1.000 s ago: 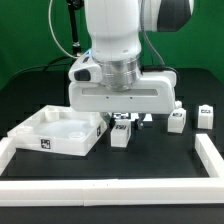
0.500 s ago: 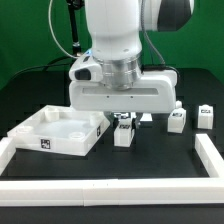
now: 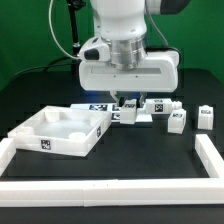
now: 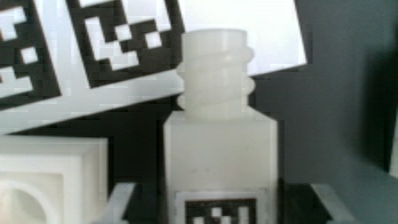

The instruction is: Assemble one leg

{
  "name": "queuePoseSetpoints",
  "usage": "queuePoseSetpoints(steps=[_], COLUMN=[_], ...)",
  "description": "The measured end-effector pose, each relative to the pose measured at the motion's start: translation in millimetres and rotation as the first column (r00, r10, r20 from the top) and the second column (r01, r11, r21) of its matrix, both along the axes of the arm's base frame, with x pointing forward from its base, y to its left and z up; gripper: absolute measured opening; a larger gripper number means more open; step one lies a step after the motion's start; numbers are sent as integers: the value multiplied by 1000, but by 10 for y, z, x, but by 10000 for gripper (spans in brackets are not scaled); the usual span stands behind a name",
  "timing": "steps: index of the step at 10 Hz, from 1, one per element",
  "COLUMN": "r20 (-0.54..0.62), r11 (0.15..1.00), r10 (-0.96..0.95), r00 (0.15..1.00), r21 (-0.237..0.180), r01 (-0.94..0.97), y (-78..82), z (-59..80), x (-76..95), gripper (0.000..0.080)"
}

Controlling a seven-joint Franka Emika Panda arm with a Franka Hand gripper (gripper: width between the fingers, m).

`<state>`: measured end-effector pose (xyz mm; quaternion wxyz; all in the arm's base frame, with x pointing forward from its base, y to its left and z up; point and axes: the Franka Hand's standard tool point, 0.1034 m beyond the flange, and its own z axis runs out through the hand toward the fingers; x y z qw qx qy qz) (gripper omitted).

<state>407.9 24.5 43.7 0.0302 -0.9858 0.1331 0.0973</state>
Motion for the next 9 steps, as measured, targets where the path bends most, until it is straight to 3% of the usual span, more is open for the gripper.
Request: queuePoseSetpoints(steps=[2,3,5,6,9], r20=[4,20,41,50,70], r11=[1000,1000,998,997,996], r10=[2,23,52,61,86], r00=[1000,1000,998,997,994], r21=[-3,-10,-28,-41,-44], r01=[-2,-23,-51,-59,-83], y=[13,92,212,208,181], z=[-16,-67,-167,-245,-246], x=[-3,-41,-203,-272,-245], gripper=[281,281,281,281,281])
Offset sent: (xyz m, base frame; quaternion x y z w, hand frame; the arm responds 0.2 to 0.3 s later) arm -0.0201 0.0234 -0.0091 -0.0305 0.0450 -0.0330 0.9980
